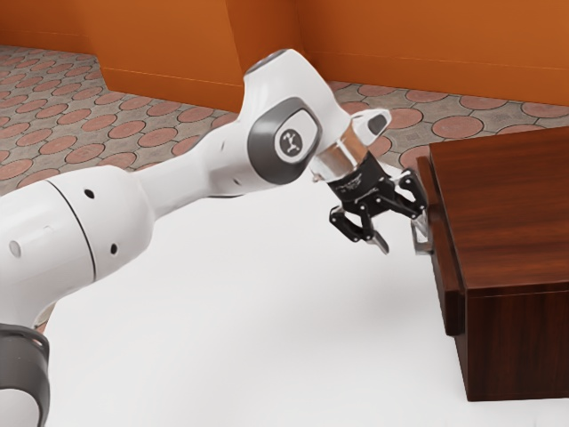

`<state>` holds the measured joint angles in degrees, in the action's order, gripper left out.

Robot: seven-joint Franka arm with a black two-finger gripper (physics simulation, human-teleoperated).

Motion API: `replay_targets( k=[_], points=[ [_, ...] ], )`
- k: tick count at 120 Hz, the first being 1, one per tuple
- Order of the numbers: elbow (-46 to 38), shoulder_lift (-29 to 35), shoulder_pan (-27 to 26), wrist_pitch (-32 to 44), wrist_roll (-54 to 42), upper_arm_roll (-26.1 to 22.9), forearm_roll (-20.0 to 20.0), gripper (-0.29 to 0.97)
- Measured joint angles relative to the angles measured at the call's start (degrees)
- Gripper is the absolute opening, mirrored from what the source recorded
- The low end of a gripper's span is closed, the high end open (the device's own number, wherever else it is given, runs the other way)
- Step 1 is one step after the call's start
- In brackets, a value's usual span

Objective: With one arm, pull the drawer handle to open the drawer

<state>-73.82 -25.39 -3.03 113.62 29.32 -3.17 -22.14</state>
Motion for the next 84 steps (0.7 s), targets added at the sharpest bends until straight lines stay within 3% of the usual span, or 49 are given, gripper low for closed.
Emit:
replay_targets(
  k=[84],
  points=[
    [-8.61,7.14,2.69,-0.55,-2.22,2.95,-0.31,0.35]
  ],
)
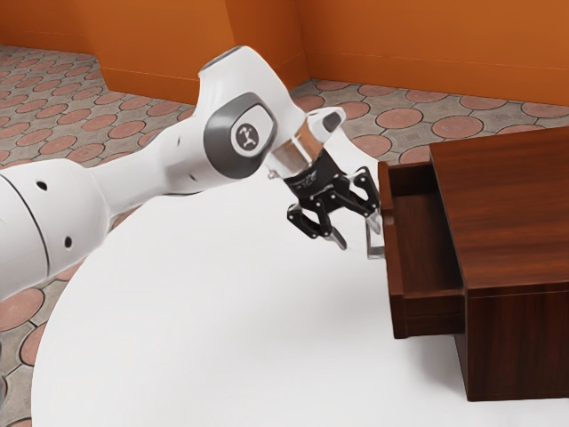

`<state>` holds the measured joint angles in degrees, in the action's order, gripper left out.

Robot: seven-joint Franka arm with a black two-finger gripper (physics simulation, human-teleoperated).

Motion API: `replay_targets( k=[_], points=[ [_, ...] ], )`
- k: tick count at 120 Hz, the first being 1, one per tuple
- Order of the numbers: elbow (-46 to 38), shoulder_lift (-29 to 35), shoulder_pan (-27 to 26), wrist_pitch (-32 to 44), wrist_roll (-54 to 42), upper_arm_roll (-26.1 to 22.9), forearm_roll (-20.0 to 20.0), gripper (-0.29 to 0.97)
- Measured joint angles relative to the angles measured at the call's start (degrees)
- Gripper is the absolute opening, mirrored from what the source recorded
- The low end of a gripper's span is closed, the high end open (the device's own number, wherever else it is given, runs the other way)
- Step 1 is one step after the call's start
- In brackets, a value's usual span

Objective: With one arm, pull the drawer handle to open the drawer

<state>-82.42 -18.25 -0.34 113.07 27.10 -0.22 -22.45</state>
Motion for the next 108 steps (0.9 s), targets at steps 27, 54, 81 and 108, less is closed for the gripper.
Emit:
replay_targets(
  k=[27,54,81,108],
  points=[
    [-0.18,0.19,1.22,-1.17,-1.87,-0.13,0.3,0.35],
    [-3.88,4.11,2.27,-3.27,-3.32,0.11,0.7,0.35],
    [-7.08,7.03,4.87,-5.38,-4.52,-0.17,1.8,0.35],
    [-8.96,9.24,6.62,-7.14,-5.53,-0.44,2.1,0.35]
  ],
)
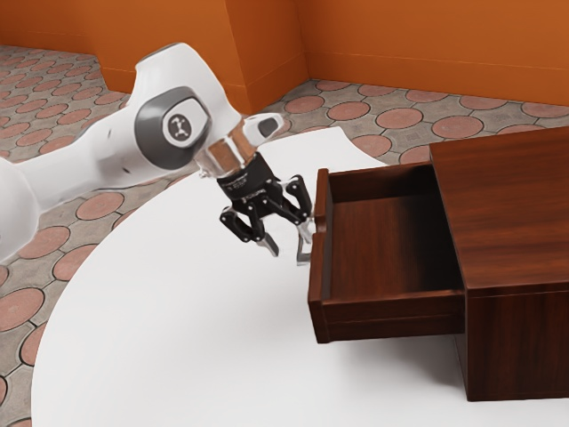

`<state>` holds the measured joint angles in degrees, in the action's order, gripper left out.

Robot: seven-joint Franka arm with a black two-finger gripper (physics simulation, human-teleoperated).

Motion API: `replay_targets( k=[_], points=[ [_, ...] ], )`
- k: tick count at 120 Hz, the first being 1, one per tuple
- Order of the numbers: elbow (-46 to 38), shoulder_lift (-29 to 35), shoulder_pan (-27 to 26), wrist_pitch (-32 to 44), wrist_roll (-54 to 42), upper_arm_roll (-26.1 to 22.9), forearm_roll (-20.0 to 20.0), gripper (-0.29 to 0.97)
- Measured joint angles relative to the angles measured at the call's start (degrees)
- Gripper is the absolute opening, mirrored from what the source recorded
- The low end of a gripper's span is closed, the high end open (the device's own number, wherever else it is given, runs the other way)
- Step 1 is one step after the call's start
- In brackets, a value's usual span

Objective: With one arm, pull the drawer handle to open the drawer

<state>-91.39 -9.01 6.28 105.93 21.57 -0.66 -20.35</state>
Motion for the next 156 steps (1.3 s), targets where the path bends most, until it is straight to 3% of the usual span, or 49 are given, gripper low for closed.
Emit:
replay_targets(
  k=[26,68,106,116,126,134,148,156],
  points=[
    [-0.2,0.51,0.16,-1.38,-0.66,0.11,0.28,0.36],
    [-0.05,1.19,0.08,-2.04,-1.58,-0.37,1.57,0.47],
    [0.01,5.08,-0.12,-2.79,-2.07,-0.51,2.08,0.47],
    [-0.01,9.61,-2.0,-4.47,-2.32,0.9,4.3,0.53],
    [0.02,14.62,-11.27,-7.26,-3.05,8.63,8.07,0.57],
    [0.22,16.91,-15.26,-9.56,-4.47,11.33,10.54,0.6],
    [1.37,18.49,-13.29,-13.92,-8.44,11.61,12.66,0.62],
    [3.01,18.66,-10.76,-15.88,-10.48,9.17,13.86,0.63]
  ],
)
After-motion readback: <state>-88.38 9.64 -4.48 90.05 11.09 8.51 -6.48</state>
